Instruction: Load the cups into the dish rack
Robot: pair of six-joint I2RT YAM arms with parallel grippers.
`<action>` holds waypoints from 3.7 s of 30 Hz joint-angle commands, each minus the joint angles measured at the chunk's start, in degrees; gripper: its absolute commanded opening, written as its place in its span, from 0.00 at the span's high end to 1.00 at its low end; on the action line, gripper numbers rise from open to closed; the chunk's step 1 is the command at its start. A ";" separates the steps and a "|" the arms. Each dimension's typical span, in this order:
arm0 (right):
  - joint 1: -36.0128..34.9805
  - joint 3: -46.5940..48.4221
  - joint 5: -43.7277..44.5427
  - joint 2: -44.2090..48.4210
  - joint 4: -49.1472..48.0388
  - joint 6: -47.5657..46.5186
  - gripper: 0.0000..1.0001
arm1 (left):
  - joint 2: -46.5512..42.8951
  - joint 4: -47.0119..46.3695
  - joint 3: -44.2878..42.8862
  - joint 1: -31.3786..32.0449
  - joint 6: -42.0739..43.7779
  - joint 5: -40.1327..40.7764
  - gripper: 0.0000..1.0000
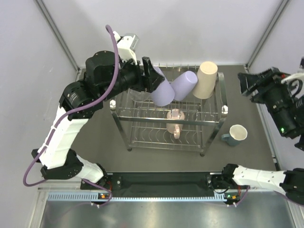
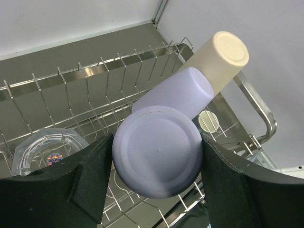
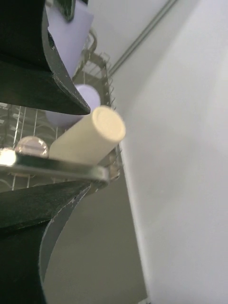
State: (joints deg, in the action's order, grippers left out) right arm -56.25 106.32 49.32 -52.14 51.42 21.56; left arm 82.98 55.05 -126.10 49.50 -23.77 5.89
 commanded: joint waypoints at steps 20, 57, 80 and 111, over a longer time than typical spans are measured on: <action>-0.79 12.16 -24.63 -19.84 -11.78 -3.98 0.65 | 0.69 2.44 3.49 0.60 4.17 0.79 0.87; 3.42 2.93 -16.80 -19.76 -4.92 -3.63 1.00 | -3.44 -4.86 10.26 0.60 3.03 -5.63 0.21; 6.15 3.01 -25.94 -23.36 -7.12 -3.81 1.00 | -6.42 -9.25 10.79 0.60 0.31 -5.63 0.02; 6.33 17.07 -22.17 -26.79 -4.50 -6.97 1.00 | -15.39 -18.13 16.77 0.60 -6.20 -2.99 0.02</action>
State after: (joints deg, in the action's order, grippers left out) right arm -50.46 119.50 23.92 -79.68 44.93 16.08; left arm 68.88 41.36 -109.27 49.93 -28.95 2.37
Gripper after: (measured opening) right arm 0.003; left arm 0.982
